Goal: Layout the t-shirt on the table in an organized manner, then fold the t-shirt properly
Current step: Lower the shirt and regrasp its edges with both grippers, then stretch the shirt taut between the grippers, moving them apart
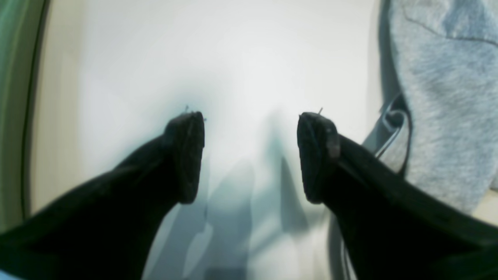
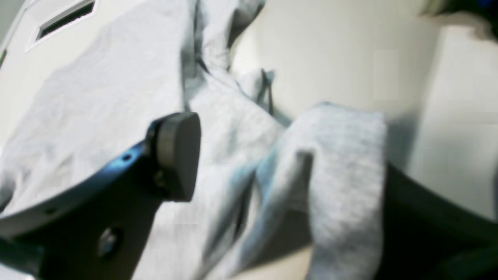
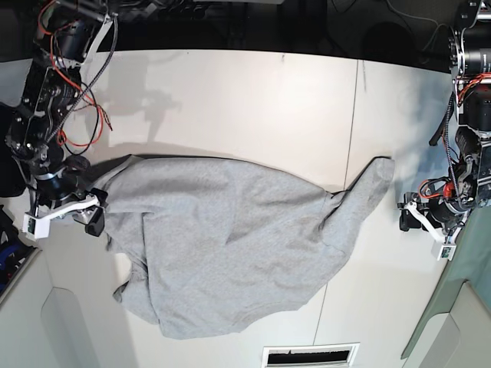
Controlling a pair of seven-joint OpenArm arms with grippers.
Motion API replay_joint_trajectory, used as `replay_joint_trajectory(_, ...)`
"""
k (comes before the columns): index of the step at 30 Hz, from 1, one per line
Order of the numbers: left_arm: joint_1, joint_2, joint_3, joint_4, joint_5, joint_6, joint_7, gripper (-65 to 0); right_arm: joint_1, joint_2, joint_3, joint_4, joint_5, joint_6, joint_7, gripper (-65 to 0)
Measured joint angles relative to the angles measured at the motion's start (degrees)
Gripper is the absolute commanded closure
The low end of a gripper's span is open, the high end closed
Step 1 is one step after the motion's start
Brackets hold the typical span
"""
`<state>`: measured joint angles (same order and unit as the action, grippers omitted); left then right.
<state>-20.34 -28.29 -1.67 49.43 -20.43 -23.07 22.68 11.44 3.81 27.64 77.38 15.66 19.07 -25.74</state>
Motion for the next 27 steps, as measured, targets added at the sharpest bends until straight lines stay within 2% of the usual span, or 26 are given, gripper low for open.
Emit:
replay_joint_trajectory(5, 0.66, 0.04, 0.0, 0.0, -0.17, -0.09, 0.07, -40.4, 8.26, 2.78, 0.02, -14.34, -0.28, -0.37, 1.92, -40.7)
replay_joint_trajectory(9, 1.31, 0.81, -0.02, 0.0, -0.92, 0.11, -0.04, -40.4, 11.65, 2.34, 0.04, -17.16, -0.17, -0.42, 1.73, -40.7)
replay_joint_trajectory(15, 2.19, 5.53, 0.0, -0.44, -0.63, 1.03, -0.04, -40.4, 10.03, 0.87, -1.97, -17.49, -0.07, -0.13, -2.8, -40.7)
replay_joint_trajectory(19, 2.08, 6.54, 0.0, -0.44, -1.33, 0.98, 0.02, -40.4, 7.28, -0.57, -3.98, -17.64, -0.15, 0.22, -2.97, -40.7)
replay_joint_trajectory(25, 2.03, 6.54, 0.0, -0.44, -6.51, -4.63, 0.48, -40.4, 4.33, -2.1, -5.9, -17.44, 0.59, 1.29, -0.31, -40.7)
replay_joint_trajectory(27, 2.05, 6.54, -0.02, -0.44, -8.02, -4.83, 0.48, -40.4, 3.96, -2.43, -5.9, -17.42, 0.61, 1.73, -0.17, -40.7)
